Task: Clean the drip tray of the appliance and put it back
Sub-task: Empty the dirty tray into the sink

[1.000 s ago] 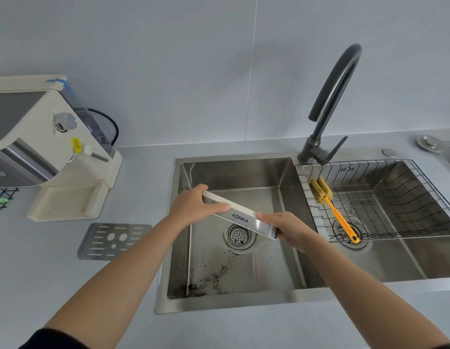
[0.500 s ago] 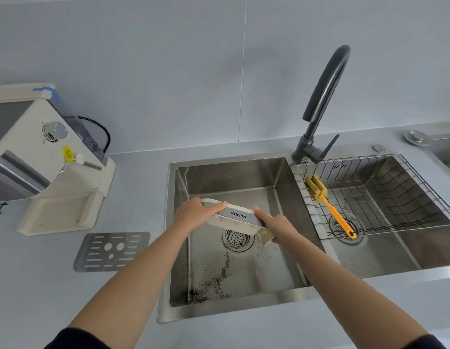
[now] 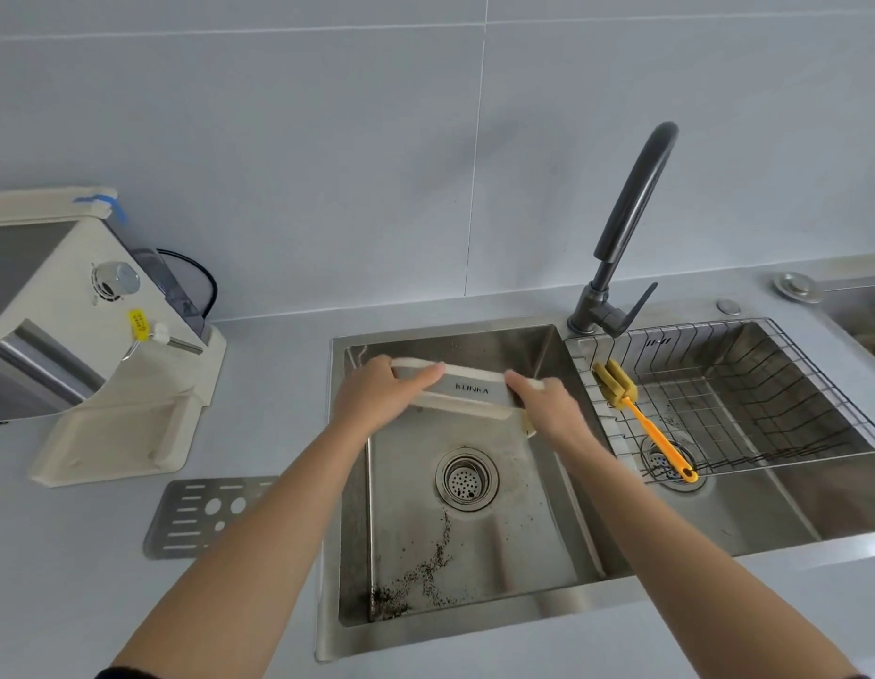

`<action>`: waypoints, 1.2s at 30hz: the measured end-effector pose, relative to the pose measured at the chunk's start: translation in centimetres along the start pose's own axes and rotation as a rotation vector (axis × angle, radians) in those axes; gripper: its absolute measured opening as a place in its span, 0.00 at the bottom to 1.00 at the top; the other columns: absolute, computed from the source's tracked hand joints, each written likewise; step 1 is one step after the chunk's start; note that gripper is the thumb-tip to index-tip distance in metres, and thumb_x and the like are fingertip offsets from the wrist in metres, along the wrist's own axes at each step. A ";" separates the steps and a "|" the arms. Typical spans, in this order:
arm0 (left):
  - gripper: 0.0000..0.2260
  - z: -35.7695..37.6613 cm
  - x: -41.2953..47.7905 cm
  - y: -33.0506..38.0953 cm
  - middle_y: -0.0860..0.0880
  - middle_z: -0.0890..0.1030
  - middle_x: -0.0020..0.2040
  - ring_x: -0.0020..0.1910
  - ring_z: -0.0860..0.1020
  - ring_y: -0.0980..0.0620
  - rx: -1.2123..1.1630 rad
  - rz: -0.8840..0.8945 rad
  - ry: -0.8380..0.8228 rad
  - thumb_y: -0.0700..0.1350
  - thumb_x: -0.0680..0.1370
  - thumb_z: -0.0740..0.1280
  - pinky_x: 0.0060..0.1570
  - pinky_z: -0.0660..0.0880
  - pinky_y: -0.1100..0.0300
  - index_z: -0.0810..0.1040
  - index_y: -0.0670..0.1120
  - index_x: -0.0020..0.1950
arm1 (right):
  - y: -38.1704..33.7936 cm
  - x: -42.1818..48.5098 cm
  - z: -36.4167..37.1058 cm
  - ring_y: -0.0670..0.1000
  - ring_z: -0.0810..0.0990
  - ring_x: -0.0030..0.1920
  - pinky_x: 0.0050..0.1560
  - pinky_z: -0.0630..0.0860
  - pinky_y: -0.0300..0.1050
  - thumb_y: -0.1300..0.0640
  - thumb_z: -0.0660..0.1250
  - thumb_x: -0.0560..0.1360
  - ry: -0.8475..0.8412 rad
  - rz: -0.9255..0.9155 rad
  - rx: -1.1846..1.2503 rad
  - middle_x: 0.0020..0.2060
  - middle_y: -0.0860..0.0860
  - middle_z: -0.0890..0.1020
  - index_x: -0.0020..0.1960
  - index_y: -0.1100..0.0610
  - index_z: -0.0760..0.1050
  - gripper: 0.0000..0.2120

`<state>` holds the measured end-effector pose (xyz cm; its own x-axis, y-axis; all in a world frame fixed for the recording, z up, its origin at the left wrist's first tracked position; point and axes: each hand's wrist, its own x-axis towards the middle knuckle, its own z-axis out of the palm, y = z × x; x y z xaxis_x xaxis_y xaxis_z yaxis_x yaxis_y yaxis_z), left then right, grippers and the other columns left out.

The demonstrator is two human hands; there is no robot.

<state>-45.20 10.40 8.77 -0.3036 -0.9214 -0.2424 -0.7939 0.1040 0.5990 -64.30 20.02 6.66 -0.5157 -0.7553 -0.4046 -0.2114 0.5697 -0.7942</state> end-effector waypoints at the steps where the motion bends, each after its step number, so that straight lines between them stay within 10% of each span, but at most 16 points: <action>1: 0.33 0.9 -0.4 -0.7 0.51 0.77 0.38 0.42 0.79 0.48 -0.001 -0.031 -0.052 0.73 0.65 0.58 0.36 0.73 0.59 0.76 0.45 0.49 | 0.9 -0.3 0.7 0.49 0.77 0.39 0.35 0.70 0.41 0.38 0.59 0.72 -0.035 0.036 -0.023 0.45 0.55 0.78 0.52 0.62 0.70 0.26; 6: 0.30 4.2 -2.2 -3.5 0.43 0.82 0.50 0.49 0.80 0.45 0.003 -0.164 -0.296 0.67 0.71 0.60 0.50 0.77 0.56 0.78 0.40 0.49 | 4.0 -1.6 3.1 0.50 0.72 0.33 0.34 0.68 0.42 0.43 0.58 0.74 -0.156 0.147 -0.224 0.36 0.54 0.75 0.36 0.60 0.70 0.20; 13: 0.36 0.6 0.3 0.0 0.51 0.77 0.40 0.46 0.78 0.45 0.037 -0.011 0.021 0.75 0.64 0.55 0.36 0.68 0.58 0.74 0.44 0.48 | -0.6 -0.8 -0.3 0.59 0.77 0.48 0.44 0.73 0.50 0.33 0.53 0.70 0.170 -0.075 -0.279 0.50 0.59 0.78 0.60 0.63 0.68 0.35; 19: 0.31 5.3 -2.7 -3.7 0.44 0.79 0.58 0.56 0.77 0.45 0.097 -0.086 -0.386 0.69 0.72 0.53 0.56 0.74 0.54 0.79 0.47 0.54 | 4.5 -2.6 2.9 0.52 0.71 0.32 0.42 0.71 0.46 0.39 0.53 0.75 -0.127 0.155 -0.422 0.32 0.53 0.71 0.32 0.57 0.65 0.24; 24: 0.29 3.1 -1.2 -1.1 0.51 0.76 0.39 0.36 0.73 0.52 0.066 -0.064 -0.209 0.71 0.69 0.55 0.34 0.69 0.61 0.75 0.45 0.44 | 2.3 -2.1 1.1 0.56 0.76 0.41 0.38 0.70 0.46 0.37 0.54 0.71 0.100 0.110 -0.344 0.42 0.56 0.77 0.49 0.62 0.72 0.27; 31: 0.38 2.9 -1.3 -0.8 0.42 0.73 0.67 0.61 0.74 0.42 0.173 -0.021 -0.287 0.71 0.71 0.53 0.55 0.70 0.54 0.73 0.40 0.63 | 2.5 -2.9 1.4 0.49 0.72 0.31 0.30 0.66 0.41 0.40 0.55 0.72 0.021 0.181 -0.305 0.32 0.51 0.74 0.37 0.58 0.70 0.21; 36: 0.35 1.9 -0.9 -0.3 0.44 0.78 0.53 0.49 0.75 0.46 0.142 -0.008 -0.281 0.70 0.71 0.54 0.44 0.67 0.58 0.75 0.40 0.57 | 1.0 -3.2 0.7 0.51 0.74 0.35 0.32 0.67 0.43 0.40 0.55 0.73 0.062 0.174 -0.270 0.35 0.52 0.75 0.44 0.60 0.72 0.22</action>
<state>-45.69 11.93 7.31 -0.4150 -0.7847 -0.4604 -0.8565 0.1661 0.4887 -62.23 22.80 6.84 -0.6114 -0.6227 -0.4883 -0.3243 0.7600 -0.5632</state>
